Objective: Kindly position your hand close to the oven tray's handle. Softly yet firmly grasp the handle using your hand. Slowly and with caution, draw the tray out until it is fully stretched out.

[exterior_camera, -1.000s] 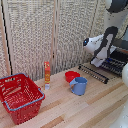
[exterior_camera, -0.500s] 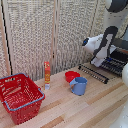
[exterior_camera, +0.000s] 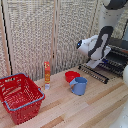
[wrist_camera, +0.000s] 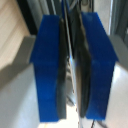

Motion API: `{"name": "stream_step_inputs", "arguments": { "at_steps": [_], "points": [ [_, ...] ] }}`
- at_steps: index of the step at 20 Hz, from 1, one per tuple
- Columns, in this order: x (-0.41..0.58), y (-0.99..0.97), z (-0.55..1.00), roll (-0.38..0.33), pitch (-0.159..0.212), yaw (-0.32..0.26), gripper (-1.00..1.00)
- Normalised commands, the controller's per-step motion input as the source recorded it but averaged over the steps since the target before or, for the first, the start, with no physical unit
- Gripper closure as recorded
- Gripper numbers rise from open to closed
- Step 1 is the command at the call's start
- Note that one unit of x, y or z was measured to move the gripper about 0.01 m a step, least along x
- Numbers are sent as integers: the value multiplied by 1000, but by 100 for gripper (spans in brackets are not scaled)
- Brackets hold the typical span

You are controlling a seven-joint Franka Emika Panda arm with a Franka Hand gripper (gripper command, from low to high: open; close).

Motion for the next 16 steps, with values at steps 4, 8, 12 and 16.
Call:
{"name": "stream_step_inputs", "arguments": {
  "at_steps": [4, 8, 12, 16],
  "points": [
    [54, 786, -255, -116, 20, -114, 100],
    [17, 856, -199, -86, 29, -85, 100],
    [0, 796, 0, -16, 24, -58, 100],
    [18, 712, -59, -43, 34, -19, 100]
  ]
}}
